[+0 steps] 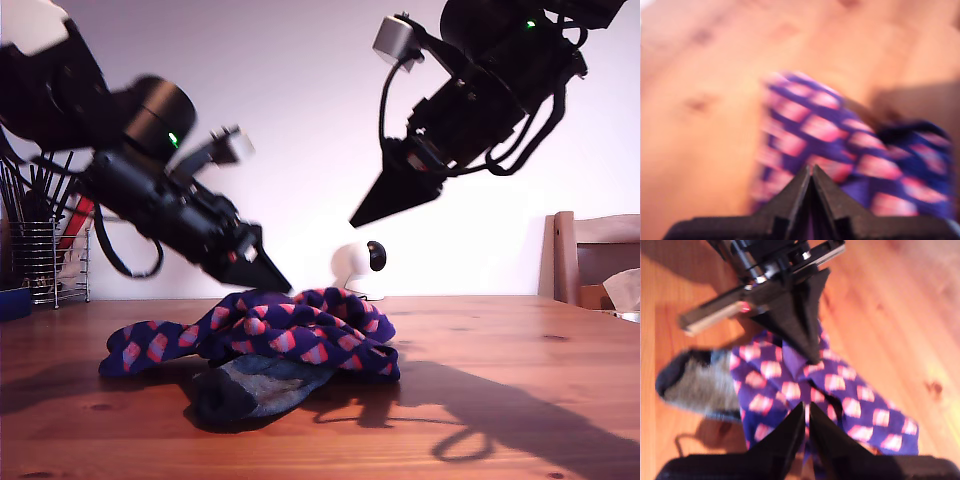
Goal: Fold the socks in front of you. After folding them, place them to the right side.
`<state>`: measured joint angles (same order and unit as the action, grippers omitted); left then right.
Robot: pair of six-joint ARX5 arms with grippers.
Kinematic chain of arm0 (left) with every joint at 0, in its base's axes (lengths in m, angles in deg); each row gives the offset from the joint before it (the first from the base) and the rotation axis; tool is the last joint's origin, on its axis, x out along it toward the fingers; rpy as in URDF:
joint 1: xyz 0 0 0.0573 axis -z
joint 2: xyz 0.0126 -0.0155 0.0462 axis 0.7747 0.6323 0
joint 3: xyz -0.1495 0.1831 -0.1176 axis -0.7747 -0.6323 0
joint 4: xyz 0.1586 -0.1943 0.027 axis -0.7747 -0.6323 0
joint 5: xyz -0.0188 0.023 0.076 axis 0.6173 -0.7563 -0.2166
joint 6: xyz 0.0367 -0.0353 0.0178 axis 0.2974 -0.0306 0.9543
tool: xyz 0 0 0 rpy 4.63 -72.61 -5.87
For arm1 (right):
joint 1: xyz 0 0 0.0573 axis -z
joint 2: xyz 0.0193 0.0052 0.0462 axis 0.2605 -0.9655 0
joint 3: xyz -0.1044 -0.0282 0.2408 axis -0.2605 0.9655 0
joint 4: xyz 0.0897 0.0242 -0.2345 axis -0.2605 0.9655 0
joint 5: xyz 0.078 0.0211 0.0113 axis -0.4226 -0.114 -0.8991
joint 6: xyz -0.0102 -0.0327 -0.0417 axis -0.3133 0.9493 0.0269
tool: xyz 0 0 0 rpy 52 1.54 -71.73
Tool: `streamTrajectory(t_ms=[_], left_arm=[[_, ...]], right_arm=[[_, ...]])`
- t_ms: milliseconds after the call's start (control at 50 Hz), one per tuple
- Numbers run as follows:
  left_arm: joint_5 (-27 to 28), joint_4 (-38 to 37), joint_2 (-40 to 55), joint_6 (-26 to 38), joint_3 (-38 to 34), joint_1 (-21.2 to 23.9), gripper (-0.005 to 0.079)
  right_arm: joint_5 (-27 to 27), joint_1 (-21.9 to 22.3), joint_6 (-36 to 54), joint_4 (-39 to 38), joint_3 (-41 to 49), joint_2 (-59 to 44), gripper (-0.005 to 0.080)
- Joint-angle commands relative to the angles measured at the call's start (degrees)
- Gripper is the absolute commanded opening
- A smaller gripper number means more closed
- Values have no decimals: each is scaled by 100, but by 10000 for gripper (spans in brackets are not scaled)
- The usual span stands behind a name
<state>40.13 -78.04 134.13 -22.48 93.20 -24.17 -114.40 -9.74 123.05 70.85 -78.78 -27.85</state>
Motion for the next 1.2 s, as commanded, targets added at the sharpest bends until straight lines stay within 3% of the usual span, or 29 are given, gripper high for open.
streamTrajectory(t_ms=[0, 200, 400, 900, 1180], left_arm=[[26, -114, 72, 28, -31, 87, -19], [-15, -763, 76, 35, -31, 328, -19], [-525, -1187, 76, 328, -74, 584, -19], [-535, -1849, 258, 382, -514, 1064, -19], [-533, -2861, 234, 369, -514, 1370, -19]], right_arm=[[-2, -24, 35, -13, -15, 17, -11], [0, -28, 63, 92, -15, 17, -11], [7, -28, 332, 319, -15, 17, -11], [59, -63, 337, 501, -15, 17, -11], [109, -63, 337, 525, -15, 17, -7]])
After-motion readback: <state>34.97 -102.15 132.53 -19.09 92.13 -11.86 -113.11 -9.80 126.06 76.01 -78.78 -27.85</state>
